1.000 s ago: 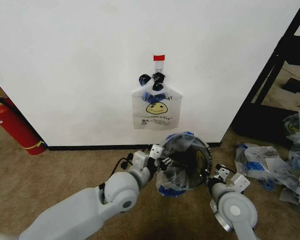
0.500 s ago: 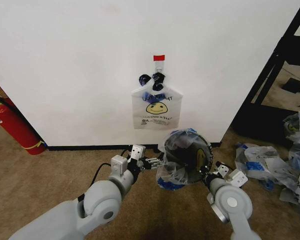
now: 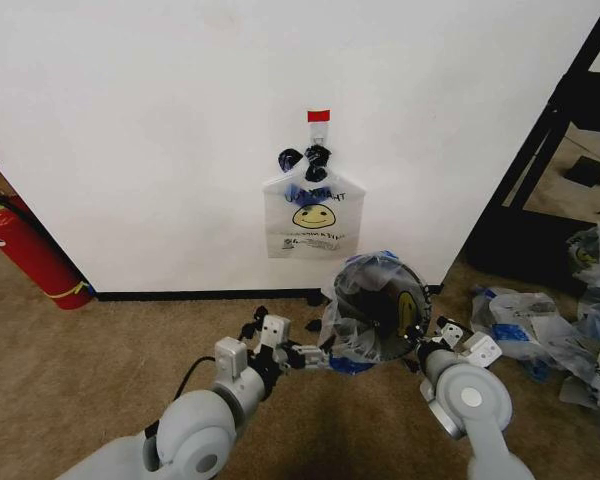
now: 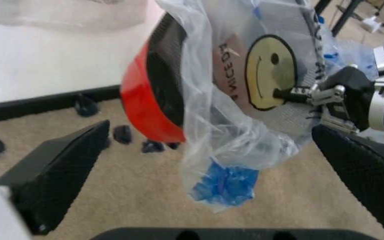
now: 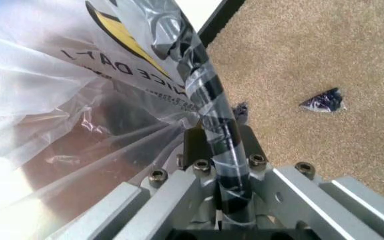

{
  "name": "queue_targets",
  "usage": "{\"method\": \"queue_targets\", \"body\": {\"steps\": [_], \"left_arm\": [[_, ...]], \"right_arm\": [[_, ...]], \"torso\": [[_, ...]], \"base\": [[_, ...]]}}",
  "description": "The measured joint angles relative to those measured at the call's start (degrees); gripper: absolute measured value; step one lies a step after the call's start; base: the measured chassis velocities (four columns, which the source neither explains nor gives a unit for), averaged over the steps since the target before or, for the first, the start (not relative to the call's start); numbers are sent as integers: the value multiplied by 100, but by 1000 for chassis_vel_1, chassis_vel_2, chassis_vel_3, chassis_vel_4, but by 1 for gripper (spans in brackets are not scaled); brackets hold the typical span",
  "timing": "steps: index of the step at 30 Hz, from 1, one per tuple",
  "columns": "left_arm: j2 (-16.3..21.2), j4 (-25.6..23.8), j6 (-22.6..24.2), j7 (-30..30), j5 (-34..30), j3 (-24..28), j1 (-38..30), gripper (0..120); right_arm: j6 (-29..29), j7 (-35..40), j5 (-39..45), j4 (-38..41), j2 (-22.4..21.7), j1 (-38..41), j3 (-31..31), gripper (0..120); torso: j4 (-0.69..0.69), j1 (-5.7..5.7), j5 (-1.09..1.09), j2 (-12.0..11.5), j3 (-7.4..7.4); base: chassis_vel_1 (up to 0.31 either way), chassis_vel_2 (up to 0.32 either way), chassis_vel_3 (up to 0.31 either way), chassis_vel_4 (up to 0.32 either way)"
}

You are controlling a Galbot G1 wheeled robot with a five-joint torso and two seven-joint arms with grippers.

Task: Pick up the garbage bag from the wall and place it over the trash bin.

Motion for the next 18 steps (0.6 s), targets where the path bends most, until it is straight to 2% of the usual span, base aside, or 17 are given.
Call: {"method": "queue_targets", "body": {"steps": [4,9,11,17,18], "left_arm": [[-60,98,72,32,-118,120,-47,102],[-185,229,130,33,-79,279,-41,84],[-204,241,128,33,-68,294,-35,80],[-203,264,81,37,-46,314,-26,55],[-203,264,81,37,-46,314,-26,55]], "right_arm": [[-21,-15,8,74,9,-65,7,0],[-97,-42,75,134,63,-101,66,0],[-102,-42,77,137,67,-101,66,0],[-108,-39,72,150,114,-98,40,0],[-108,-39,72,150,114,-98,40,0]], "torso": [[0,0,0,0,0],[1,0,-2,0,0],[1,0,-1,0,0],[1,0,0,0,0],[1,0,0,0,0]], "base": [[0,0,0,0],[0,0,0,0],[0,0,0,0],[0,0,0,0],[0,0,0,0]]}}
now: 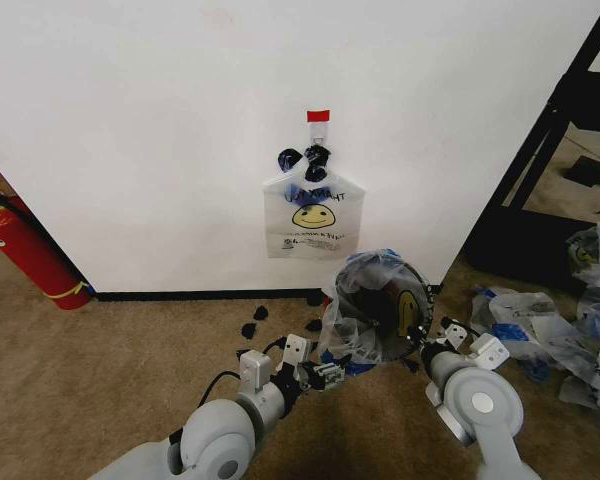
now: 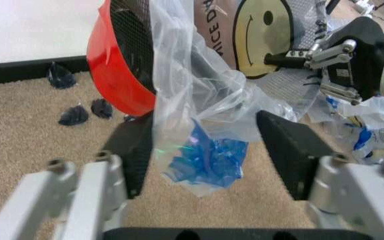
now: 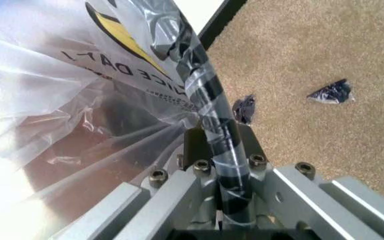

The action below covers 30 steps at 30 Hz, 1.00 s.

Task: Pick up the garbage bag from the wall and place it over the trash bin.

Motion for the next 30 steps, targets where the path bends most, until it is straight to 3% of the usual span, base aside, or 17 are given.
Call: {"method": "queue_targets", "body": {"steps": [6,15,30], "left_arm": [[7,45,-37,0,8,1,0,28],[2,101,-53,13,150,18,74,1],[-89,343,-139,41,430,72,164,0]], "right_arm": [[-1,-6,-66,-34,89,-39,-36,0],[-14,39,73,-33,161,-42,-33,0],[-713,1443,1205,-110,339,141,66,0]], "torso": [[0,0,0,0,0],[-1,0,0,0,0],[0,0,0,0,0]], "base": [[0,0,0,0],[0,0,0,0],[0,0,0,0]]}}
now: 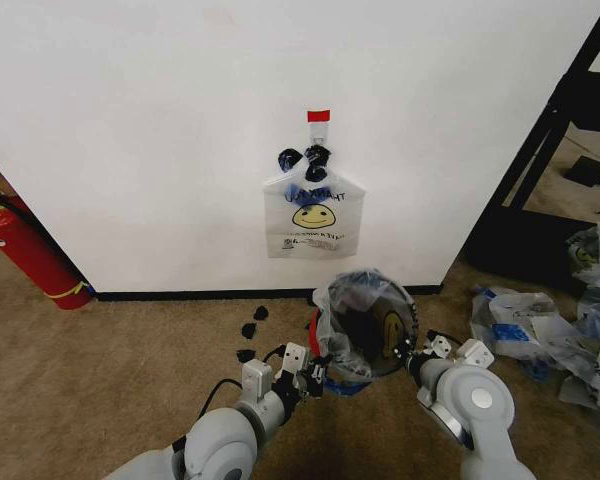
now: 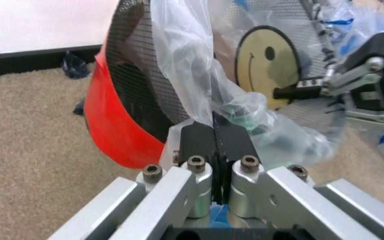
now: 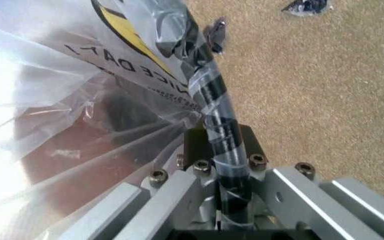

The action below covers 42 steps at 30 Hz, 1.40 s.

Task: Pick up the garbage bag from the wall and place it over the trash bin.

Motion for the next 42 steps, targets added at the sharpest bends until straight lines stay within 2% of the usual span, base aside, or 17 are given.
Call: {"method": "queue_targets", "body": {"steps": [10,16,20,27,42], "left_arm": [[33,86,-94,37,124,-157,188,0],[68,251,-183,128,272,-198,281,0],[-68,441,-201,151,288,-208,204,0],[-236,722,-246,193,275,-273,74,0],[-385,1081,-296,293,351,-175,91,0]], "right_arm": [[-31,30,34,-155,-8,148,99,0],[-63,-94,108,-132,133,222,190,0],[-255,-108,164,-65,203,174,275,0],[-650,-67,431,76,65,-55,311,0],[-669,-214,278,178,72,-139,203,0]], "torso": [[0,0,0,0,0],[0,0,1,0,0],[1,0,0,0,0],[-1,0,1,0,0],[0,0,0,0,0]], "base": [[0,0,0,0],[0,0,0,0],[0,0,0,0],[0,0,0,0],[0,0,0,0]]}}
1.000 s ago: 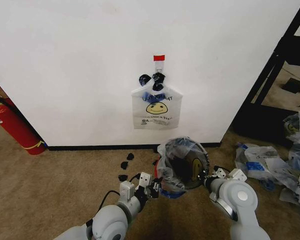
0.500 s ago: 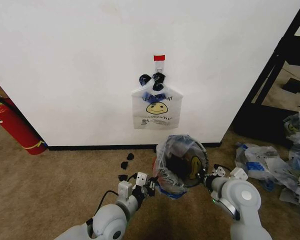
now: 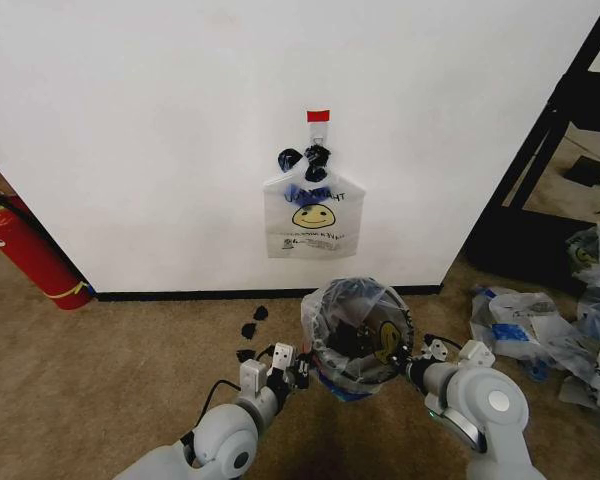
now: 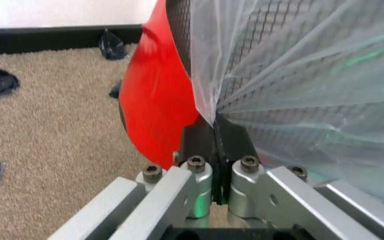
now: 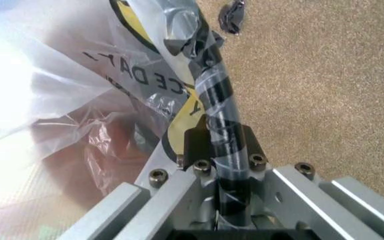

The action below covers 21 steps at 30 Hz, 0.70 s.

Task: Pick up the garbage bag from the wall and place it over the trash bin.

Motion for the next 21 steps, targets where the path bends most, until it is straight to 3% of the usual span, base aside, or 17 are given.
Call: {"method": "queue_targets", "body": {"steps": [21], "left_arm": [[-35,367,25,88,37,117,-181,0]], "right_arm": [[7,-128,-165,124,112,-100,-170,0]], "torso": [[0,0,0,0,0]], "base": [[0,0,0,0]]}}
